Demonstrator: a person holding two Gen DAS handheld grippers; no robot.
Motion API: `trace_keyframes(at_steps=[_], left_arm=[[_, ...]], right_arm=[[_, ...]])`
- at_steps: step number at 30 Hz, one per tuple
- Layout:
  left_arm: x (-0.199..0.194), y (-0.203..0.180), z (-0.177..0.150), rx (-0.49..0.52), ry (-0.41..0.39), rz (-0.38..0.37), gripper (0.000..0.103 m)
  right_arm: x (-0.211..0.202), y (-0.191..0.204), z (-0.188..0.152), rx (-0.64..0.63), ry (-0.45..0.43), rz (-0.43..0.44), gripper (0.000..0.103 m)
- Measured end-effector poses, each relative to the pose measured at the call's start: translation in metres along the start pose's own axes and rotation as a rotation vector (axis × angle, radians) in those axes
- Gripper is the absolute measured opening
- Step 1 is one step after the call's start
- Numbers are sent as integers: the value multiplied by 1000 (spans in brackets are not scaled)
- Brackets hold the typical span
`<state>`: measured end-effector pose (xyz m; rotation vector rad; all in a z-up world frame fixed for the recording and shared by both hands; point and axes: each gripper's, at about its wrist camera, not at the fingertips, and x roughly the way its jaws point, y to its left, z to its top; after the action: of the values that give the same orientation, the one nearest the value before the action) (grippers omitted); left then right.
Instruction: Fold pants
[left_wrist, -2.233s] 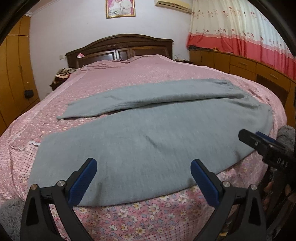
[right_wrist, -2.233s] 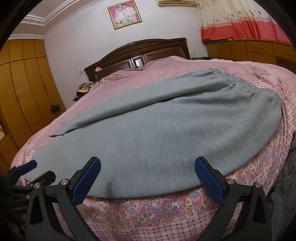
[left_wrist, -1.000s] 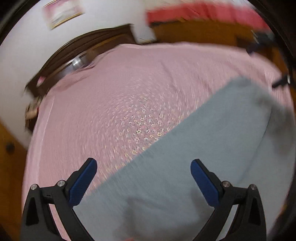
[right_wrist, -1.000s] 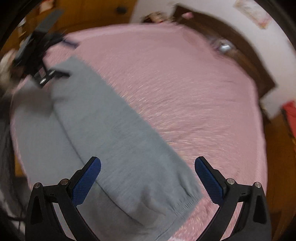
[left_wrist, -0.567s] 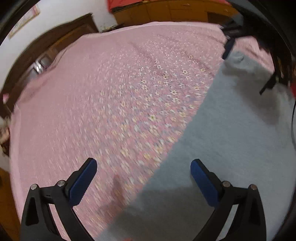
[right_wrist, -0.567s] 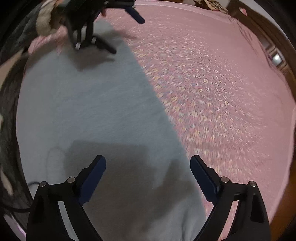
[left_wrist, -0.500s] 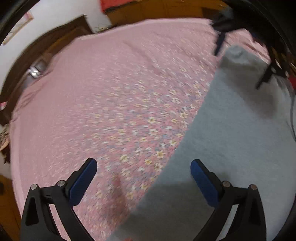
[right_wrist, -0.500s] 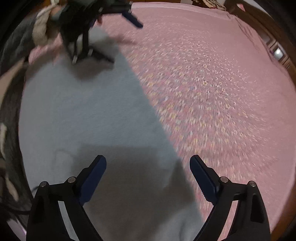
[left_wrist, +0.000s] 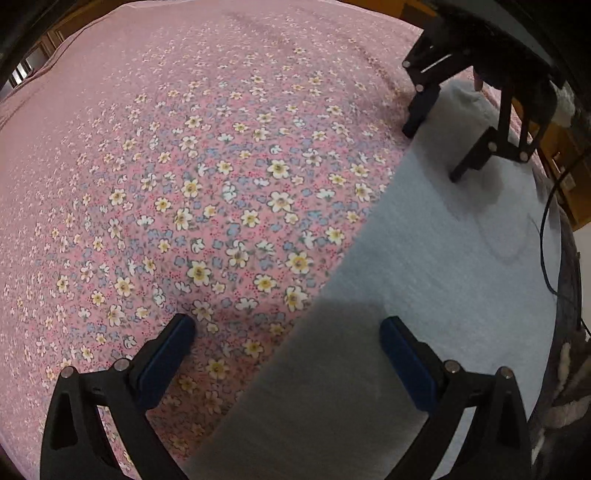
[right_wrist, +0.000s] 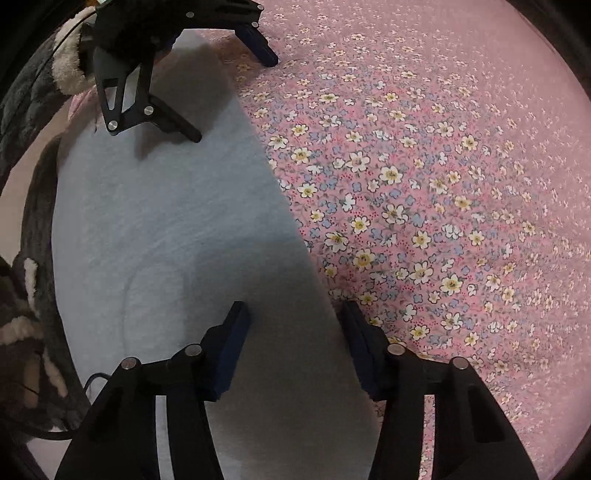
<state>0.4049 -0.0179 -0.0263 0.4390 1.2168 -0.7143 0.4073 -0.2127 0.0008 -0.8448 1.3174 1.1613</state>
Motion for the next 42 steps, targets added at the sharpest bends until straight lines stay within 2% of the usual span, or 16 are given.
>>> trace_keyframes(at_steps=[1, 2, 3, 4, 5, 9, 12, 13, 15, 18, 21, 26, 33, 38, 42], left_arm=[[-3, 1, -2, -2, -4, 3, 95], [-16, 6, -6, 2, -22, -8, 71], [-27, 11, -8, 2, -42, -20, 25], [-37, 17, -9, -24, -61, -48, 6], [-42, 19, -9, -45, -64, -65, 3], [-65, 5, -20, 3, -112, 43, 2], [-82, -13, -27, 32, -147, 88, 2], [-89, -23, -32, 47, -157, 118, 2], [-100, -40, -38, 61, -162, 181, 2], [-123, -77, -59, 88, -218, 295, 2], [-145, -111, -83, 72, -267, 357, 0], [-156, -152, -117, 37, -298, 428, 0], [-154, -193, -166, -12, -291, 500, 0], [-143, -222, -192, -28, -298, 512, 0], [-129, -246, -203, 3, -290, 558, 0]], right_arm=[[-1, 3, 1, -3, 3, -12, 35], [-3, 11, 4, -33, -2, -38, 28], [-5, 16, 10, -63, -7, -65, 14], [-8, 24, 11, -76, -5, -108, 5], [-13, 30, 12, -85, -12, -138, 4], [-34, 67, 13, -143, -10, -282, 4], [-46, 101, 14, -214, 0, -398, 4], [-48, 118, 14, -248, 12, -452, 4], [-52, 141, 4, -299, 23, -505, 4], [-52, 185, -4, -391, 30, -632, 4], [-57, 221, -21, -449, 16, -737, 4], [-52, 275, -44, -513, -53, -906, 4], [-53, 338, -80, -520, -114, -1012, 4], [-22, 375, -109, -498, -193, -1113, 3], [7, 397, -129, -517, -195, -1153, 4]])
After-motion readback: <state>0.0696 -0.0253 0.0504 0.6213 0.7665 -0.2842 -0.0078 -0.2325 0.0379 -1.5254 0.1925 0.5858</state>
